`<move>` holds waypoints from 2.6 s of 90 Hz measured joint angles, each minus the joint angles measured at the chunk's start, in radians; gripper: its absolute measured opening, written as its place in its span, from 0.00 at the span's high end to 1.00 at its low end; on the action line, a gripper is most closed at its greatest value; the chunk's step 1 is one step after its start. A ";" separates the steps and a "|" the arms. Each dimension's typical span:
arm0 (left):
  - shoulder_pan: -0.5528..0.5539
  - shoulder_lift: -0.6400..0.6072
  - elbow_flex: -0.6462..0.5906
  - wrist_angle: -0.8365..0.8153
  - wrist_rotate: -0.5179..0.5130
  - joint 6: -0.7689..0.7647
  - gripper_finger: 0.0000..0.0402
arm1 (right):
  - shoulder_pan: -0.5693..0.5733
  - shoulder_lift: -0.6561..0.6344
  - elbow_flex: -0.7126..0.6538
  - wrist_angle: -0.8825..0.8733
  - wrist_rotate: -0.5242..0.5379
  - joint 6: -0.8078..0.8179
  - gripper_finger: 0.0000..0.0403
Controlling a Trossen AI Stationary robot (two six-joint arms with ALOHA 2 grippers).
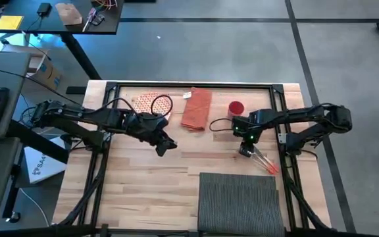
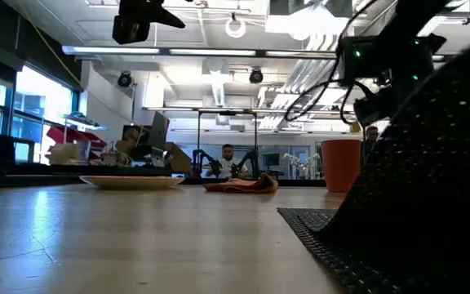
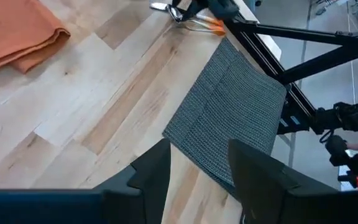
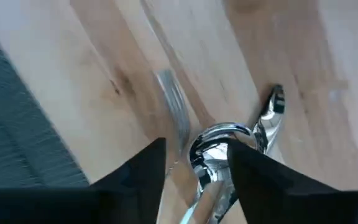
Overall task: Set table place
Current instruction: Fold the orange table napkin
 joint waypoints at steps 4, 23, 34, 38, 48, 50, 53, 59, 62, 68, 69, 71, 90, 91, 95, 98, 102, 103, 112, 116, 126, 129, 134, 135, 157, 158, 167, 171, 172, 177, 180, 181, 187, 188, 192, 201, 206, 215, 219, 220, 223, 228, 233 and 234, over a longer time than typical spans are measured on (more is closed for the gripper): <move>-0.001 0.000 0.000 0.000 0.000 0.000 0.64 | 0.002 0.000 0.039 -0.034 0.000 -0.014 0.58; -0.001 0.000 0.000 0.000 0.045 -0.019 0.64 | 0.022 0.002 0.197 -0.006 0.008 -0.066 0.58; -0.009 -0.010 0.000 0.001 0.106 -0.046 0.64 | 0.026 0.069 0.268 0.159 0.023 -0.085 0.58; -0.017 -0.019 0.000 0.001 0.116 -0.056 0.64 | 0.026 0.114 0.300 0.208 0.037 -0.100 0.58; -0.032 -0.053 0.000 0.006 0.148 -0.080 0.64 | 0.026 0.254 0.394 0.309 0.074 -0.141 0.58; -0.034 -0.061 0.000 0.006 0.158 -0.086 0.64 | 0.026 0.286 0.414 0.327 0.090 -0.152 0.58; -0.038 -0.072 0.000 0.006 0.171 -0.095 0.64 | 0.026 0.332 0.444 0.348 0.121 -0.171 0.58; -0.041 -0.100 0.000 0.006 0.188 -0.111 0.64 | 0.024 0.422 0.518 0.396 0.195 -0.210 0.58; -0.044 -0.113 0.000 0.006 0.189 -0.118 0.64 | 0.023 0.466 0.556 0.418 0.233 -0.229 0.58; -0.047 -0.137 0.000 0.006 0.186 -0.125 0.64 | 0.015 0.553 0.634 0.439 0.289 -0.278 0.58; -0.048 -0.141 0.000 0.006 0.186 -0.127 0.64 | 0.013 0.568 0.647 0.440 0.298 -0.284 0.58; -0.048 -0.147 0.000 0.006 0.186 -0.132 0.64 | 0.010 0.596 0.671 0.440 0.308 -0.299 0.58; -0.047 -0.191 0.000 0.006 0.139 -0.140 0.64 | -0.039 0.824 0.865 0.430 0.317 -0.344 0.58; -0.047 -0.192 0.000 0.005 0.136 -0.140 0.64 | -0.041 0.832 0.873 0.429 0.320 -0.343 0.58; -0.047 -0.193 0.000 0.005 0.127 -0.140 0.64 | -0.051 0.865 0.902 0.425 0.331 -0.327 0.58; -0.047 -0.193 0.000 0.005 0.120 -0.140 0.64 | -0.060 0.884 0.921 0.423 0.334 -0.311 0.59; -0.048 -0.193 0.000 0.003 0.117 -0.137 0.64 | -0.072 0.908 0.941 0.421 0.331 -0.286 0.62; -0.048 -0.193 0.000 0.003 0.117 -0.134 0.64 | -0.074 0.913 0.946 0.421 0.327 -0.280 0.63; -0.057 -0.193 0.000 0.003 0.106 -0.116 0.64 | -0.096 0.947 0.977 0.397 0.270 -0.214 0.75; -0.062 -0.193 0.000 0.003 0.102 -0.113 0.64 | -0.101 0.949 0.987 0.376 0.264 -0.204 0.83; -0.075 -0.193 0.000 0.002 0.094 -0.083 0.64 | -0.093 0.948 1.027 0.299 0.263 -0.204 0.97; -0.080 -0.193 0.000 -0.001 0.090 -0.067 0.64 | -0.089 0.944 1.044 0.266 0.261 -0.203 0.98; -0.084 -0.193 0.000 -0.010 0.081 -0.040 0.64 | -0.081 0.927 1.079 0.216 0.256 -0.216 0.99; -0.084 -0.193 0.000 -0.012 0.079 -0.035 0.64 | -0.080 0.921 1.086 0.206 0.254 -0.218 0.99; -0.084 -0.231 0.000 -0.061 -0.078 0.097 0.64 | -0.035 0.780 1.253 -0.047 0.212 -0.206 1.00; -0.084 -0.235 0.000 -0.061 -0.090 0.105 0.64 | -0.032 0.774 1.260 -0.060 0.212 -0.201 1.00; -0.083 -0.272 0.000 -0.059 -0.202 0.171 0.64 | -0.005 0.710 1.316 -0.130 0.198 -0.185 1.00; -0.083 -0.288 0.000 -0.059 -0.246 0.200 0.64 | 0.005 0.678 1.334 -0.135 0.163 -0.184 1.00; -0.083 -0.291 0.000 -0.059 -0.256 0.207 0.64 | 0.008 0.671 1.339 -0.135 0.150 -0.184 1.00; -0.079 -0.307 0.000 -0.054 -0.290 0.237 0.64 | 0.018 0.645 1.358 -0.126 0.067 -0.186 1.00; -0.074 -0.316 0.000 -0.054 -0.297 0.254 0.64 | 0.022 0.633 1.369 -0.118 0.008 -0.186 1.00; -0.073 -0.319 0.000 -0.055 -0.297 0.259 0.64 | 0.024 0.629 1.372 -0.116 -0.011 -0.186 1.00; -0.060 -0.327 0.000 -0.054 -0.296 0.286 0.64 | 0.032 0.616 1.389 -0.104 -0.065 -0.166 1.00; -0.057 -0.328 0.000 -0.054 -0.295 0.292 0.64 | 0.034 0.615 1.393 -0.104 -0.051 -0.156 1.00; -0.047 -0.329 0.000 -0.054 -0.285 0.309 0.64 | 0.045 0.609 1.404 -0.110 0.059 -0.102 1.00; -0.029 -0.320 0.000 -0.055 -0.265 0.336 0.64 | 0.057 0.605 1.406 -0.113 0.035 -0.100 1.00; -0.023 -0.315 0.000 -0.055 -0.258 0.342 0.64 | 0.059 0.608 1.405 -0.090 -0.129 -0.130 1.00; -0.015 -0.311 0.000 -0.056 -0.259 0.350 0.64 | 0.085 0.607 1.405 -0.085 0.038 -0.099 1.00; -0.011 -0.311 0.000 -0.056 -0.259 0.351 0.64 | 0.095 0.603 1.406 -0.114 0.236 -0.075 1.00; -0.010 -0.311 0.000 -0.056 -0.259 0.351 0.64 | 0.097 0.602 1.406 -0.121 0.289 -0.067 1.00; -0.010 -0.311 0.000 -0.056 -0.260 0.350 0.64 | 0.103 0.602 1.405 -0.134 0.415 -0.044 1.00; -0.010 -0.313 0.000 -0.056 -0.260 0.351 0.64 | 0.105 0.602 1.405 -0.128 0.495 -0.035 1.00; -0.011 -0.313 0.000 -0.056 -0.261 0.350 0.64 | 0.112 0.601 1.398 -0.096 0.399 -0.076 1.00; -0.011 -0.313 0.000 -0.056 -0.261 0.349 0.64 | 0.113 0.600 1.394 -0.087 0.364 -0.087 1.00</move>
